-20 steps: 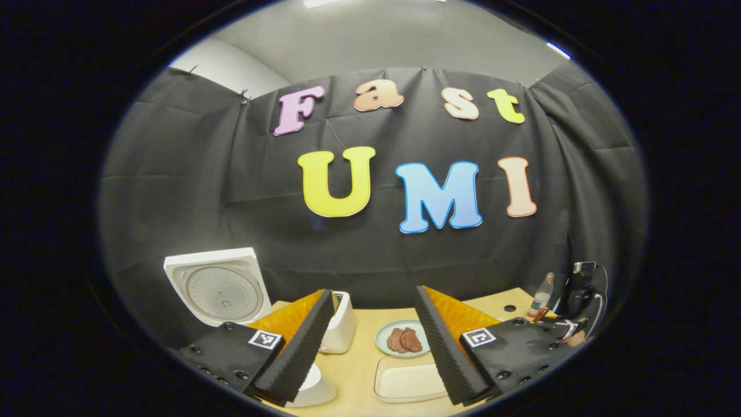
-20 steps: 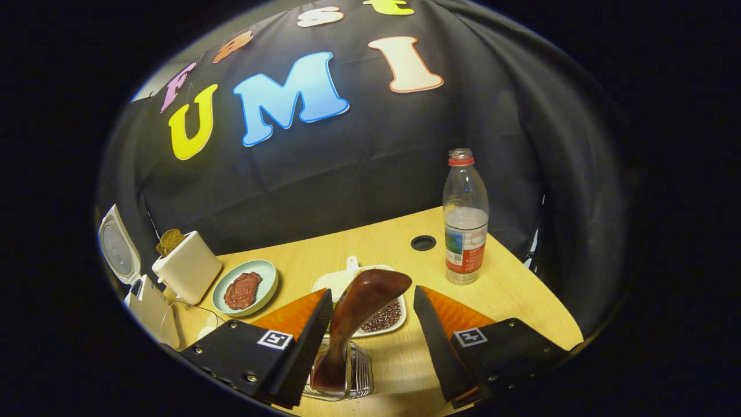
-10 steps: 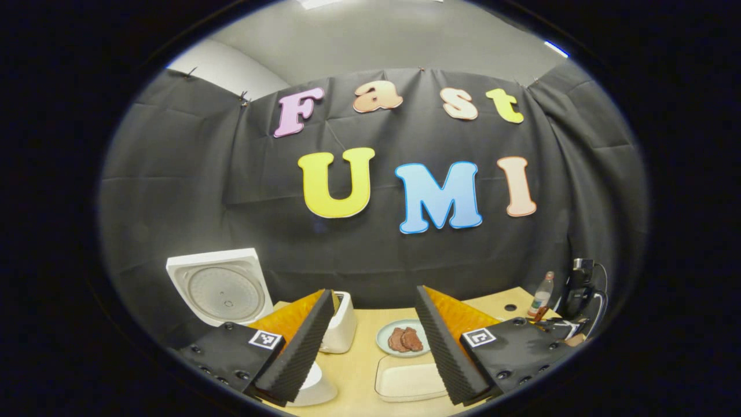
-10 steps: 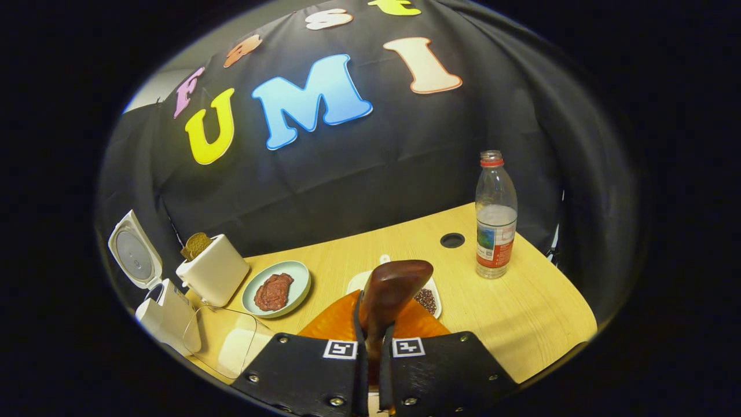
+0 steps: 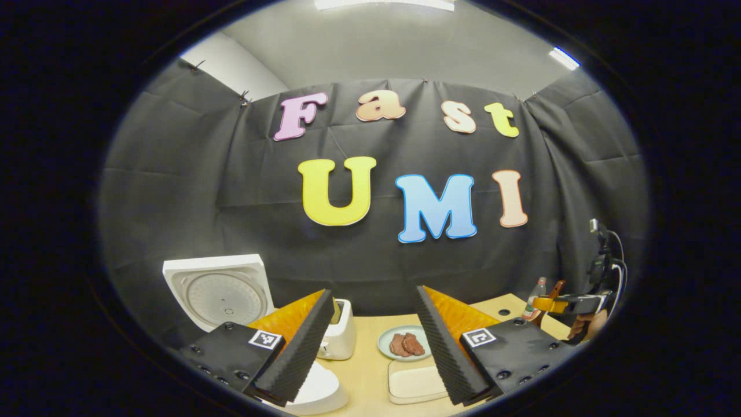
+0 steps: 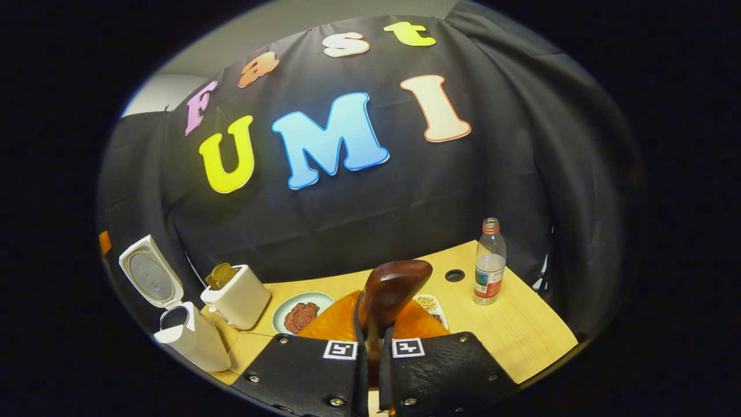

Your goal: Close the left gripper, press the button to open the rice cooker; take a wooden spoon from the chopstick holder with the right hand, scoop a spoonful of rice and pour it into the rice cooker, then put the wooden spoon back into the chopstick holder.

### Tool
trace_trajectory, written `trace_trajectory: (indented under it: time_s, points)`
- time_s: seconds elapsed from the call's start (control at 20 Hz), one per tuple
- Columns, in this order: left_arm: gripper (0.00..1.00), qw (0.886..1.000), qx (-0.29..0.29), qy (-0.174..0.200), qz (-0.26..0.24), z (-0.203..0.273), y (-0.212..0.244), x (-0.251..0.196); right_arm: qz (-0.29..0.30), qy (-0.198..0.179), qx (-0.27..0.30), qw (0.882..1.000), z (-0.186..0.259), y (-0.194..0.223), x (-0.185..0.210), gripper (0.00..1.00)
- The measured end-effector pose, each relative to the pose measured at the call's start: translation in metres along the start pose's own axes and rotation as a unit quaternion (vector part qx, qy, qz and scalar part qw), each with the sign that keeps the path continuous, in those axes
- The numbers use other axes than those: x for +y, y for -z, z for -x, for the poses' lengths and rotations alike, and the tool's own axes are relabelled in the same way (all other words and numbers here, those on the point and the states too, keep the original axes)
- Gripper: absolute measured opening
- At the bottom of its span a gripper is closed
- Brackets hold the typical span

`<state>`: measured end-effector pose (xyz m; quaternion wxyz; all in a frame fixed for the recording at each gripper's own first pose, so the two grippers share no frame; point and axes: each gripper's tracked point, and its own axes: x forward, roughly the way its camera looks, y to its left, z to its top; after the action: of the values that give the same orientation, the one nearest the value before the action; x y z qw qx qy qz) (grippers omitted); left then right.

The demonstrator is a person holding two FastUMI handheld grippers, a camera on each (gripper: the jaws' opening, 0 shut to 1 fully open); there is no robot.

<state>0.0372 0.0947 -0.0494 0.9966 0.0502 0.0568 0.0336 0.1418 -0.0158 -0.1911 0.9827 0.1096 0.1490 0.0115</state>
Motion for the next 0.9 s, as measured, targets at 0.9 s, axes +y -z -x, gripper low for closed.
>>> trace_trajectory:
  time_s: [0.9]
  points:
    - [0.99,1.000,-0.014,0.018,0.012,0.023,0.007,0.079,0.073,-0.058,0.034,0.995,-0.018,0.060,0.143,0.08]
